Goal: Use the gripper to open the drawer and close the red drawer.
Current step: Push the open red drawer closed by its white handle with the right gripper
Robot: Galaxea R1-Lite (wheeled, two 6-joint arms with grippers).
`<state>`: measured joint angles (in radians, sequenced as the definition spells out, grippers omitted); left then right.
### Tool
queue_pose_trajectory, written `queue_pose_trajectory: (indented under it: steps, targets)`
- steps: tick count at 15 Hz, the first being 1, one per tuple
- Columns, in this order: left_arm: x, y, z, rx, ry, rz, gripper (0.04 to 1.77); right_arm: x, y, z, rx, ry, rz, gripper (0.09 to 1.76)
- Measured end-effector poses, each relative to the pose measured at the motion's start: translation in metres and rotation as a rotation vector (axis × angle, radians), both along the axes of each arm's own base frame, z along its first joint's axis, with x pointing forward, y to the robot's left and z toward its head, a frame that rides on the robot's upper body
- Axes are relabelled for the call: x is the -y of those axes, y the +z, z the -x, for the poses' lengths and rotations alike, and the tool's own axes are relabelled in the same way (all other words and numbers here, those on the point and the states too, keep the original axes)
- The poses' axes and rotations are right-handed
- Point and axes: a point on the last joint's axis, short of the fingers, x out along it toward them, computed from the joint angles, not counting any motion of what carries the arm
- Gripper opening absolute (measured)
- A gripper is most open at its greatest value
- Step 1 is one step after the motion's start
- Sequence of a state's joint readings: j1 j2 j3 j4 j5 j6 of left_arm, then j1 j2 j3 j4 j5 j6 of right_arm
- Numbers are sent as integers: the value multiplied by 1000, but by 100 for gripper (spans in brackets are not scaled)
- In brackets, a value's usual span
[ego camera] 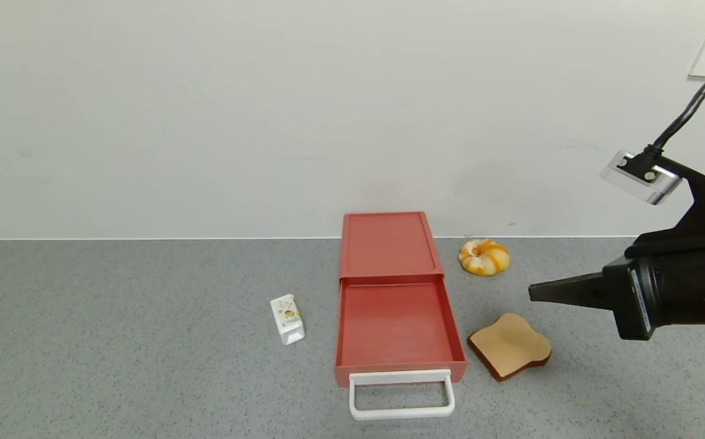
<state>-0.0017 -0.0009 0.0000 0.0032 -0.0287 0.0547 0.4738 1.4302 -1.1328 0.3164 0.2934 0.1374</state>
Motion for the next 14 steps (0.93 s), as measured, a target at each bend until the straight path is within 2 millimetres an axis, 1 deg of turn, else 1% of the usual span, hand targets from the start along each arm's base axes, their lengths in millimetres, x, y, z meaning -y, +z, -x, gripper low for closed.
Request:
queue_pose_trajectory:
  steps: [9,12,14]
  targets:
    - [0,0,0,0,0,0,172,-1,-2,-1,-9,2,1,11]
    - [0,0,0,0,0,0,172,-8,-8,-6,-41,9,18,11]
    - [0,0,0,0,1,0,172,-17,-13,-10,-83,2,14,11]
